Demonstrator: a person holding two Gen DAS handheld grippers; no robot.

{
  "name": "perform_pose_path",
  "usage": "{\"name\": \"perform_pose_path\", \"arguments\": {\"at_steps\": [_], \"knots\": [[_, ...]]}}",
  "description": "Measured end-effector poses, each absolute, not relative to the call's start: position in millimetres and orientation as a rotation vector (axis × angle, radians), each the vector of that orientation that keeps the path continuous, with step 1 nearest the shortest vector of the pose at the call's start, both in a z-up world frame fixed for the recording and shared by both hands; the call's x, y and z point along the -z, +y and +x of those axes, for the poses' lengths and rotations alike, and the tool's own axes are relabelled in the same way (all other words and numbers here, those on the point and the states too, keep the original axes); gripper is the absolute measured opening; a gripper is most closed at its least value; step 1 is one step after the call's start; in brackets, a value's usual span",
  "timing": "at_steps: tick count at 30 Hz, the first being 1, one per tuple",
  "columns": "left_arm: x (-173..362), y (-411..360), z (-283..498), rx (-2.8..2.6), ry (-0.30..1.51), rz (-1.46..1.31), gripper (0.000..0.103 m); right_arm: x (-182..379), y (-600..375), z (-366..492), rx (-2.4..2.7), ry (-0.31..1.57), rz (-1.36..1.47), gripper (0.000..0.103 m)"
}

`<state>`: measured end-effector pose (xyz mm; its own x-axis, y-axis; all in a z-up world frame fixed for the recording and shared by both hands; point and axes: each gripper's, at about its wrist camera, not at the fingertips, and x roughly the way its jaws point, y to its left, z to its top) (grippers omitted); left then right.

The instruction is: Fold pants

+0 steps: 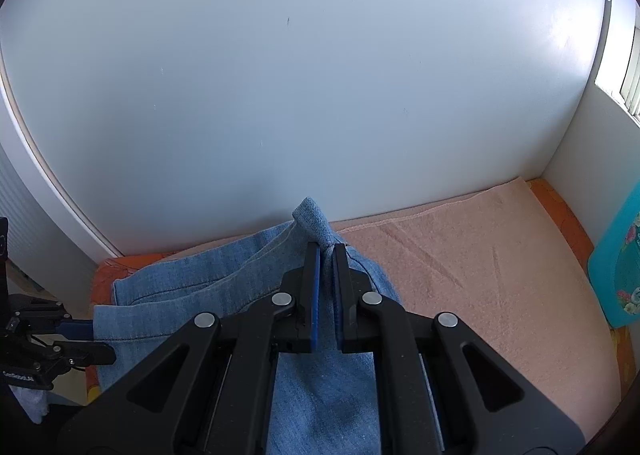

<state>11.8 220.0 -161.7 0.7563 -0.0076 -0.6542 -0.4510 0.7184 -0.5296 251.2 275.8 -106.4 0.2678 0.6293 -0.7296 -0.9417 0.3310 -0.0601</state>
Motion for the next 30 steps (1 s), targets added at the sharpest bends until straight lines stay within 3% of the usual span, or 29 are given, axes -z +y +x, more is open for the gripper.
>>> {"name": "perform_pose_path", "arguments": {"at_steps": [2,18,30], "knots": [[161,218,14,-0.262,0.664,-0.699,0.006,109,273,251,-1.127,0.668,-0.553,0.006],[126,233,0,-0.277,0.495,-0.599,0.006,50,294,221,-1.096,0.519,-0.571,0.005],[155,244,13,-0.292,0.551,-0.608,0.006,116,334,263,-1.045,0.691,-0.568,0.005]]}}
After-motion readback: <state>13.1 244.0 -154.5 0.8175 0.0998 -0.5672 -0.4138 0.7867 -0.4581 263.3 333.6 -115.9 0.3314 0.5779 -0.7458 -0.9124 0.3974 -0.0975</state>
